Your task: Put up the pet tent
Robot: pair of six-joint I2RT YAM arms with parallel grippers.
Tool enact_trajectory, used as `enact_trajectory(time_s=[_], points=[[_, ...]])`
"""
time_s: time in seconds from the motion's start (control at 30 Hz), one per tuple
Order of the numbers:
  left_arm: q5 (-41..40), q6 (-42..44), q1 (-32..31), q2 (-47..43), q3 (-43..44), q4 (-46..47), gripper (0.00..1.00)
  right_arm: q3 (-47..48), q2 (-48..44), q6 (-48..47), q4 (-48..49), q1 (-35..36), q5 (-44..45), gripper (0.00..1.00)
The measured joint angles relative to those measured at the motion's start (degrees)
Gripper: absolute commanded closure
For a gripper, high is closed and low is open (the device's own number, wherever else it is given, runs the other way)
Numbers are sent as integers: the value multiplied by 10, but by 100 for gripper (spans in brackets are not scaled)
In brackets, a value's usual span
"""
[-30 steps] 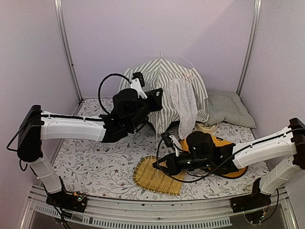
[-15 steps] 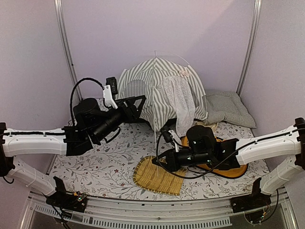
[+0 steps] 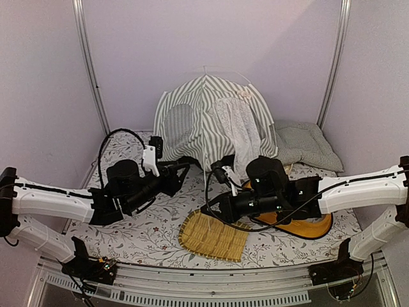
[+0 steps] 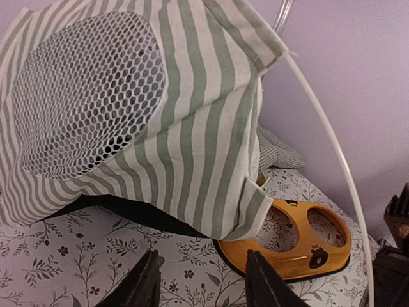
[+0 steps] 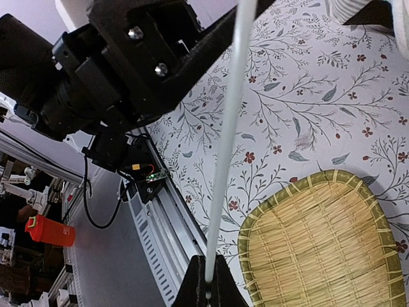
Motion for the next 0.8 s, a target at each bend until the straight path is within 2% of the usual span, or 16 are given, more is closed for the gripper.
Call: enact_trajectory(time_s=[0.23, 0.47, 0.8], points=[[41, 49, 0, 80, 6, 59, 62, 19, 0, -6, -34, 0, 6, 100], [72, 72, -3, 110, 21, 102, 63, 29, 0, -7, -47, 0, 9, 100], [67, 83, -16, 154, 50, 134, 65, 45, 0, -7, -61, 0, 8, 100]])
